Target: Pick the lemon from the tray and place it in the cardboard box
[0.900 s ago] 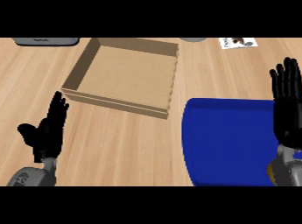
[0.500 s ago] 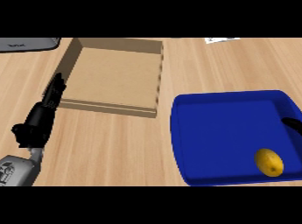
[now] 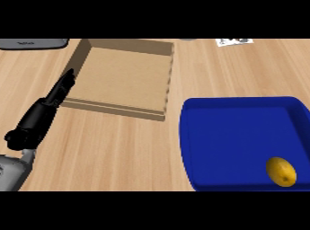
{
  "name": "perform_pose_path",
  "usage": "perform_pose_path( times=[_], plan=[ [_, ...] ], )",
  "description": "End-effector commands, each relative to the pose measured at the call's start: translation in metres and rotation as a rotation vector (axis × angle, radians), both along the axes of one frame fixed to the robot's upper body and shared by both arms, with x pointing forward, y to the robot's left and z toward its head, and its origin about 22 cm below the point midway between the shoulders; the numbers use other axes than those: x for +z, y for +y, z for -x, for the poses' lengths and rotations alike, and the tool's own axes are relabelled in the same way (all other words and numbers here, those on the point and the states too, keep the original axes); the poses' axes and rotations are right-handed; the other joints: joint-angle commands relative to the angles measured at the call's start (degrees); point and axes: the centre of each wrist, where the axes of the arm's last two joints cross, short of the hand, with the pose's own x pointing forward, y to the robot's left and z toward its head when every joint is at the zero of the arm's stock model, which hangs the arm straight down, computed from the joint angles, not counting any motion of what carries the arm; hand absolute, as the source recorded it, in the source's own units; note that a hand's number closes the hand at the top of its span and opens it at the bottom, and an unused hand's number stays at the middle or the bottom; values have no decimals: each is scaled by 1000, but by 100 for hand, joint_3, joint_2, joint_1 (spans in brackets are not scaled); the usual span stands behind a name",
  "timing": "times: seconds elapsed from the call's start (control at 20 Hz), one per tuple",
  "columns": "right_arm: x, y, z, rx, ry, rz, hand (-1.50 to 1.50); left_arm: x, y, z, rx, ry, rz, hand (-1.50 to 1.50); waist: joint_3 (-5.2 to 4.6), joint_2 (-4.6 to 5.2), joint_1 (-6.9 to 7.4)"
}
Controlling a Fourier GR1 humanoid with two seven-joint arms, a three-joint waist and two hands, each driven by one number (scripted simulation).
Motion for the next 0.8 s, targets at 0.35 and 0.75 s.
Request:
perform_pose_path(
  times=[0.35,0.75],
  plan=[
    [52,7,-34,380,426,27,-150,5,-16,-1,-77,-17,-8,0,-4,44,311],
    [51,45,-86,523,629,35,-150,11,-13,-18,-63,2,-7,0,0,55,300]
  ],
)
